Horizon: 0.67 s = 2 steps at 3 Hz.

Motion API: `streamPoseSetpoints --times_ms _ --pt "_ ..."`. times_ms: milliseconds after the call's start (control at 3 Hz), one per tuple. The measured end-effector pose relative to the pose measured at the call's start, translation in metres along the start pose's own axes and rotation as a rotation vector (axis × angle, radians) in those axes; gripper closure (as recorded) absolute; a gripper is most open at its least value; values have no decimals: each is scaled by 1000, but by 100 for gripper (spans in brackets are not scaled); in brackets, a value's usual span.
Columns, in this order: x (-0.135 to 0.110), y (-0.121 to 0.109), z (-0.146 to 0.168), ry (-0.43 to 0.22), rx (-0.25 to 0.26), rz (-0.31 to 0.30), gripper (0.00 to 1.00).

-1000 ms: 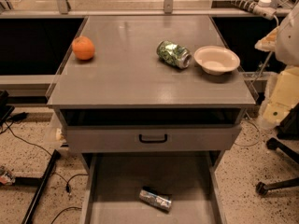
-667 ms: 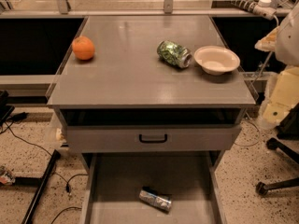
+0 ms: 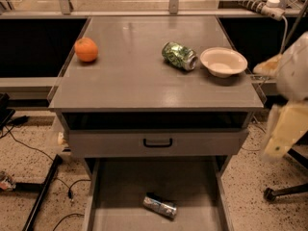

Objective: Pick redbull can from middle drawer and place on counter

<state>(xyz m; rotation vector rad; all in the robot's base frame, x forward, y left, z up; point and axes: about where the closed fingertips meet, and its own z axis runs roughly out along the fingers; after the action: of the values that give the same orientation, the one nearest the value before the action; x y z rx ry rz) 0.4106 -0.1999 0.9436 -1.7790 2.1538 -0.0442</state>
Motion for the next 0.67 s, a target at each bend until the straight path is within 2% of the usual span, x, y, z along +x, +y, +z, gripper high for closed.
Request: streamPoseSetpoints --times_ms 667 --pt "15 73 100 -120 -84 -60 0"
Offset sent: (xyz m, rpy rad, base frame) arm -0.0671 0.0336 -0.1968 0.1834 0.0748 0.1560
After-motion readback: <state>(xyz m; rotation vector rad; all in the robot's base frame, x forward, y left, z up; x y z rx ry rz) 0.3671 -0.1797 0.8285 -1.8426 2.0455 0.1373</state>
